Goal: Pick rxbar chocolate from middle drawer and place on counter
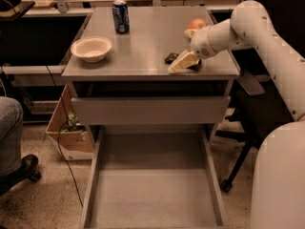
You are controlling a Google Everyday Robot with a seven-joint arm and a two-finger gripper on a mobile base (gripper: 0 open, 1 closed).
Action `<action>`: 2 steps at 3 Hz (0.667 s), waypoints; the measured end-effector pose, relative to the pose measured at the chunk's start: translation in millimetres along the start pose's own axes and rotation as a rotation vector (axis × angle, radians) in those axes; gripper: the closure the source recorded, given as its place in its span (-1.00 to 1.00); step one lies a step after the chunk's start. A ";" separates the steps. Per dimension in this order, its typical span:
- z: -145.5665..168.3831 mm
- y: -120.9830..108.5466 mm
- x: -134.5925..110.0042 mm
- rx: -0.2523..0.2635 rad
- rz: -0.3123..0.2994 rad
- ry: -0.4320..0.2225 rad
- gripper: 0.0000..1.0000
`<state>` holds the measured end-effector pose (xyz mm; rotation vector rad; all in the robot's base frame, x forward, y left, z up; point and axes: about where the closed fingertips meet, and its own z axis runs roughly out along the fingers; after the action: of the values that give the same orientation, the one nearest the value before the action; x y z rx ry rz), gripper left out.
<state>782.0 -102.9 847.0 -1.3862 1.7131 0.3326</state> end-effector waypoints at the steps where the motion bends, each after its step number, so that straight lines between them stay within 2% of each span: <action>1: -40.7 27.0 -9.9 -0.032 0.033 -0.020 -1.00; 2: -153.6 92.0 -13.5 -0.059 0.136 0.038 -1.00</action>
Offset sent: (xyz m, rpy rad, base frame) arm -0.1881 -0.0736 0.0830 0.0203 0.1965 -0.0546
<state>629.7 -166.7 917.3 -1.3285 1.8465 0.4380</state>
